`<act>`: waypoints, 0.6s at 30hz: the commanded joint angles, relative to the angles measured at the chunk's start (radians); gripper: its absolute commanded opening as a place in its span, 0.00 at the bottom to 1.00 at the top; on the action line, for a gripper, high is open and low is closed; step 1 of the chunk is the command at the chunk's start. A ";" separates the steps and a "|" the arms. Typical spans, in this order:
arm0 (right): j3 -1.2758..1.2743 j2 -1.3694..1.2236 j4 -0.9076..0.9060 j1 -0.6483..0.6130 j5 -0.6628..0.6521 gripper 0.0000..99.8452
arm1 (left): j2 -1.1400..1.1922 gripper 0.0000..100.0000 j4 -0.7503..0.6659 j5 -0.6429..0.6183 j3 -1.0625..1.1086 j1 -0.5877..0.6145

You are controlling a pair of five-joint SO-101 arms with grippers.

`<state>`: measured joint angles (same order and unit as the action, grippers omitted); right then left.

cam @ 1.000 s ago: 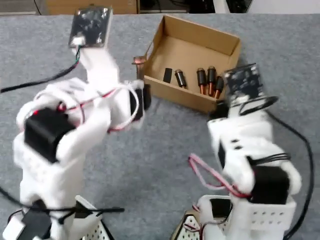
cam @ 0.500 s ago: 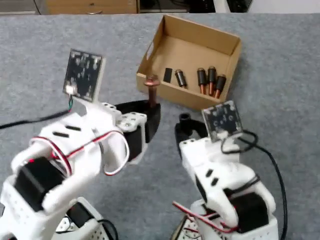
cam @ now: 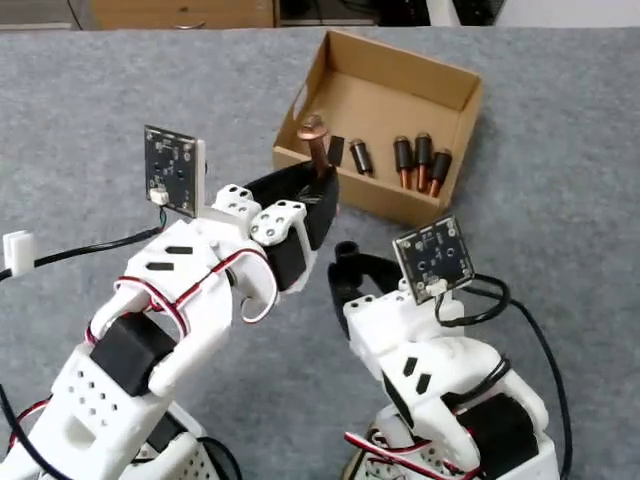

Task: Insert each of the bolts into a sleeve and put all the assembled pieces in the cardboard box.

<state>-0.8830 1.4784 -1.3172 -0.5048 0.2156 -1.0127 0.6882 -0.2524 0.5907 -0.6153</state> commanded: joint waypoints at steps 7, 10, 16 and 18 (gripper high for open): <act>0.058 0.044 -0.003 -0.065 0.017 0.00 | -0.044 0.02 -0.031 0.005 0.083 0.011; 0.050 0.071 -0.003 -0.065 0.017 0.00 | -0.105 0.02 -0.025 0.005 0.089 0.005; 0.033 0.084 0.003 -0.065 0.017 0.00 | -0.189 0.02 -0.003 -0.002 0.101 -0.014; 0.033 0.085 0.005 -0.067 0.017 0.00 | -0.205 0.02 0.048 -0.043 0.098 -0.035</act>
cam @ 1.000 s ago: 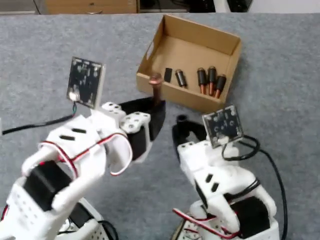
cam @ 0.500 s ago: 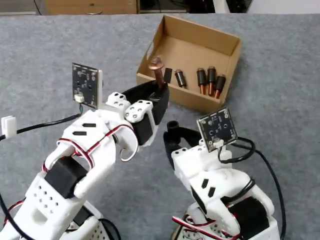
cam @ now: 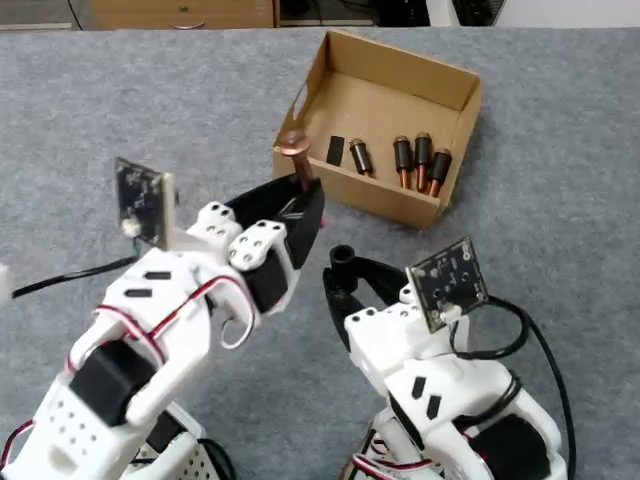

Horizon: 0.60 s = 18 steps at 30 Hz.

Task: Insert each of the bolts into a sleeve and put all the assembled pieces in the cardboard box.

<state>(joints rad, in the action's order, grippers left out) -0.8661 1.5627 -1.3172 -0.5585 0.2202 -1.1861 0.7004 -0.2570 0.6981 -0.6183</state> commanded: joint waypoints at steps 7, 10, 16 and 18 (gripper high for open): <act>0.013 0.001 0.002 -0.015 0.009 0.00 | -0.039 0.02 0.071 -0.077 -0.009 -0.069; 0.018 0.001 -0.002 -0.031 0.006 0.00 | -0.039 0.02 0.075 -0.077 -0.014 -0.069; 0.019 0.002 -0.002 -0.058 0.003 0.00 | -0.039 0.02 0.112 -0.077 -0.017 -0.069; 0.025 0.005 -0.002 -0.058 0.003 0.00 | -0.039 0.02 0.114 -0.077 -0.011 -0.069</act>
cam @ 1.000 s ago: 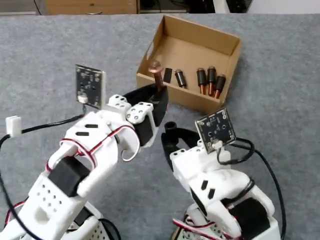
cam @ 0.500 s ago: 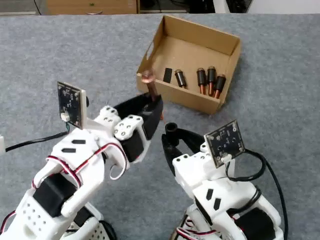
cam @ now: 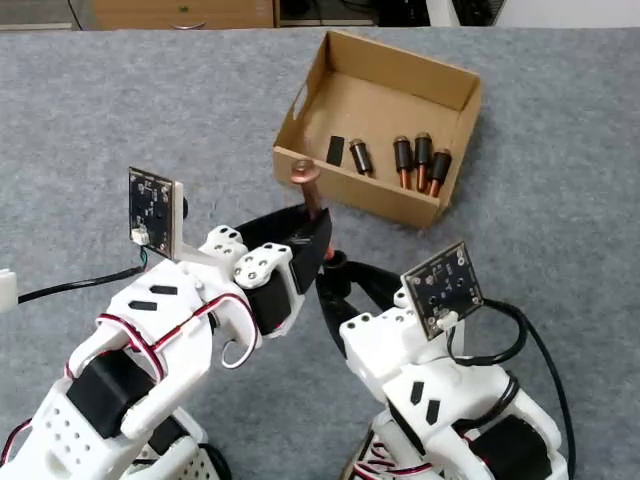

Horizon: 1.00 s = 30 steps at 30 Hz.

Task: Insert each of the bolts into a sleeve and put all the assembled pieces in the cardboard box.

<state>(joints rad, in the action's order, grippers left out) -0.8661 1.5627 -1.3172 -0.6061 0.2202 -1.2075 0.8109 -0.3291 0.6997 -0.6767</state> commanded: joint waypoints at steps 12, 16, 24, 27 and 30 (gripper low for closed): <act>0.027 0.061 -0.006 -0.041 -0.026 0.00 | -0.018 0.02 0.012 -0.011 -0.014 -0.041; 0.027 0.061 -0.008 -0.041 -0.026 0.00 | -0.019 0.02 0.052 -0.009 -0.038 -0.041; 0.027 0.062 -0.008 -0.041 -0.026 0.00 | -0.019 0.02 0.112 -0.011 -0.063 -0.049; 0.027 0.062 -0.008 -0.041 -0.026 0.00 | -0.019 0.02 0.149 -0.012 -0.066 -0.057; 0.028 0.062 -0.008 -0.041 -0.026 0.00 | -0.019 0.02 0.150 -0.012 -0.066 -0.068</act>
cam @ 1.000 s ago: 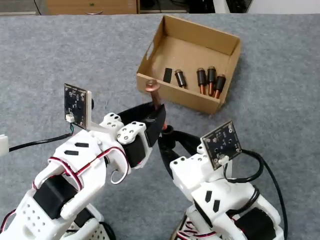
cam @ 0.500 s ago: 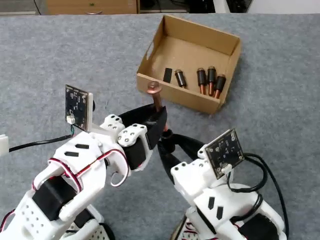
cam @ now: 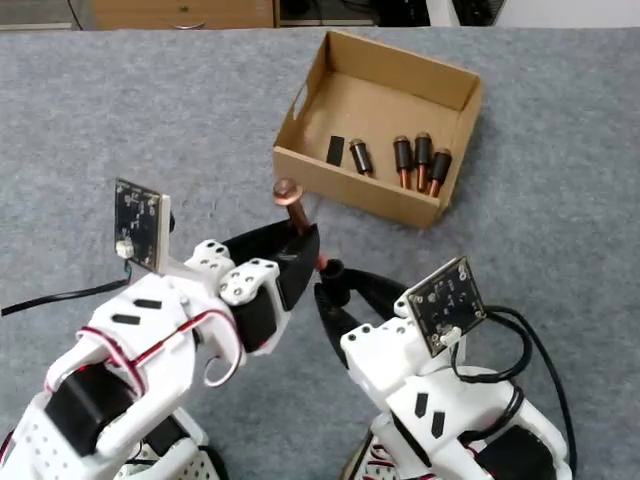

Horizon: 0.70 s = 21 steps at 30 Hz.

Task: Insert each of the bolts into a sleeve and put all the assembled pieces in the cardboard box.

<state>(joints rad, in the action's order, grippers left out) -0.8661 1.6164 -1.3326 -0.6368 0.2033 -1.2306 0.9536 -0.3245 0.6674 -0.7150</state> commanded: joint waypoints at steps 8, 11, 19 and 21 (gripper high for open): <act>0.038 0.008 -0.008 -0.018 -0.009 0.00 | 0.013 0.02 -0.012 -0.009 -0.037 -0.032; 0.044 0.008 -0.008 -0.033 -0.009 0.00 | 0.013 0.02 -0.008 -0.014 -0.040 -0.031; 0.042 0.008 -0.006 -0.082 -0.026 0.00 | 0.007 0.02 -0.005 -0.015 -0.034 -0.032; 0.042 0.008 -0.006 -0.087 -0.029 0.00 | 0.007 0.02 -0.006 -0.014 -0.035 -0.031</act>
<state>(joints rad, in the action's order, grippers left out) -0.8661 1.6195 -1.3449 -0.7104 0.1895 -1.2229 0.9567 -0.3383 0.6690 -0.7319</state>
